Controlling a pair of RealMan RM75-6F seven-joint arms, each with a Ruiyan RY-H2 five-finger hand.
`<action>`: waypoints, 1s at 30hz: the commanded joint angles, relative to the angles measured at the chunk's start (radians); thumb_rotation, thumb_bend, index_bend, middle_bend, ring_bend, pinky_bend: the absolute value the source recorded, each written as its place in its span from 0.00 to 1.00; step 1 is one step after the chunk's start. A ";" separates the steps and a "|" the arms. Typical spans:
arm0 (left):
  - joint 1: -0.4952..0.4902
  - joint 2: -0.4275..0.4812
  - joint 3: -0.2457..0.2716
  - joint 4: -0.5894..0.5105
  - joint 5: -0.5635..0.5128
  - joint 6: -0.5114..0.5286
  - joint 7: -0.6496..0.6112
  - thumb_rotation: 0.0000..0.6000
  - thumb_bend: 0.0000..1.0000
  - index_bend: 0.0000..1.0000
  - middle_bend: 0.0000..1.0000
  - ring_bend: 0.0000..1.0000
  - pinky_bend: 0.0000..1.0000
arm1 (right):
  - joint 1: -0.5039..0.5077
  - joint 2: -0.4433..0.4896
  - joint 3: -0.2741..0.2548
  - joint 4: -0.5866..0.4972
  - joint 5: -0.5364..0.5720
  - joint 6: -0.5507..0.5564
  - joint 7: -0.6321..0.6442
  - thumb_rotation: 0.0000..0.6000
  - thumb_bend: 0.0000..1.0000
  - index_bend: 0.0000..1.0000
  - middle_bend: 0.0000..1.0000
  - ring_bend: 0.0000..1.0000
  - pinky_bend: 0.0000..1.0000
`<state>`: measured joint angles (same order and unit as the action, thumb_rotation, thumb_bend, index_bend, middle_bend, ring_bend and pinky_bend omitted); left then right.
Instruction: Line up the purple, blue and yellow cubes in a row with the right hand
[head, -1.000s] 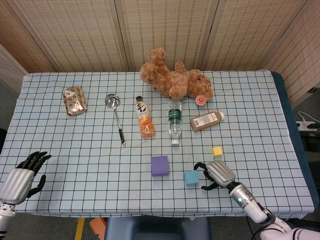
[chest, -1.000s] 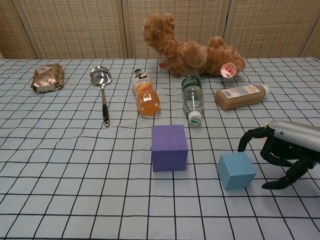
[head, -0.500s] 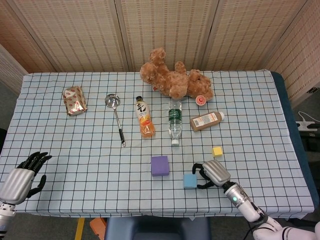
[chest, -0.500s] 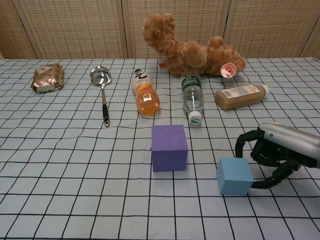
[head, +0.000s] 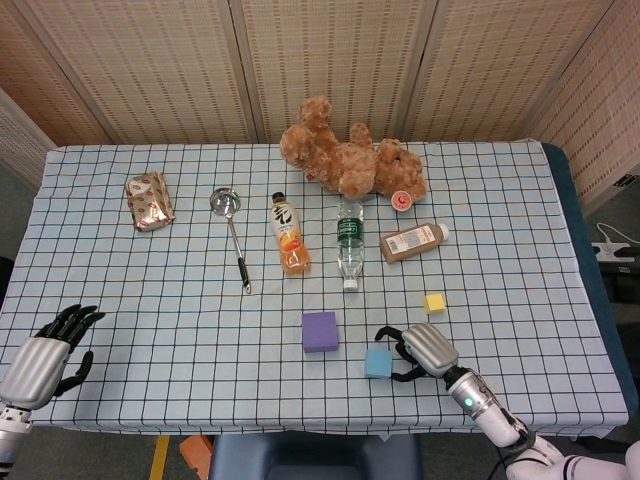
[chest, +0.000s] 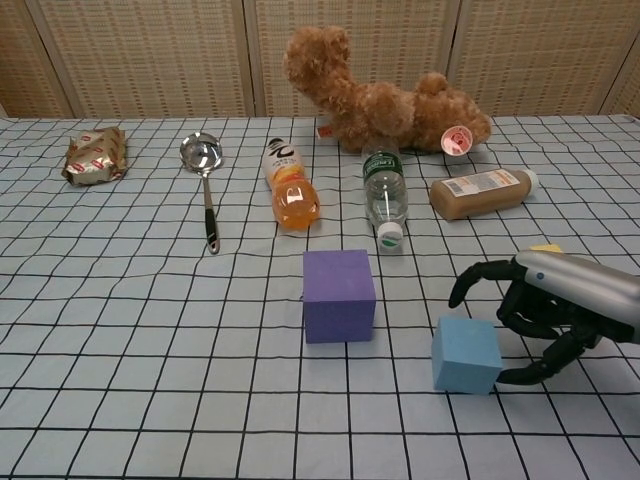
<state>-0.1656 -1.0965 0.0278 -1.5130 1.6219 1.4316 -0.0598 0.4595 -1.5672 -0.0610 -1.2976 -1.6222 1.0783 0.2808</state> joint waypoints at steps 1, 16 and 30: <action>0.000 0.001 0.001 -0.001 0.001 0.000 -0.002 1.00 0.56 0.18 0.12 0.07 0.31 | 0.002 -0.002 -0.004 -0.002 0.003 -0.007 0.009 1.00 0.01 0.29 0.90 0.96 1.00; -0.003 0.003 0.004 0.000 0.003 -0.003 -0.006 1.00 0.56 0.18 0.12 0.07 0.31 | 0.015 -0.019 -0.025 -0.002 -0.010 -0.012 0.049 1.00 0.01 0.31 0.90 0.96 1.00; -0.004 0.003 0.007 -0.002 0.004 -0.007 0.001 1.00 0.56 0.18 0.12 0.07 0.31 | -0.004 -0.034 -0.003 0.026 0.000 0.051 0.040 1.00 0.01 0.60 0.91 0.97 1.00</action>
<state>-0.1700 -1.0939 0.0350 -1.5148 1.6259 1.4243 -0.0584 0.4557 -1.6003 -0.0650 -1.2719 -1.6233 1.1290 0.3221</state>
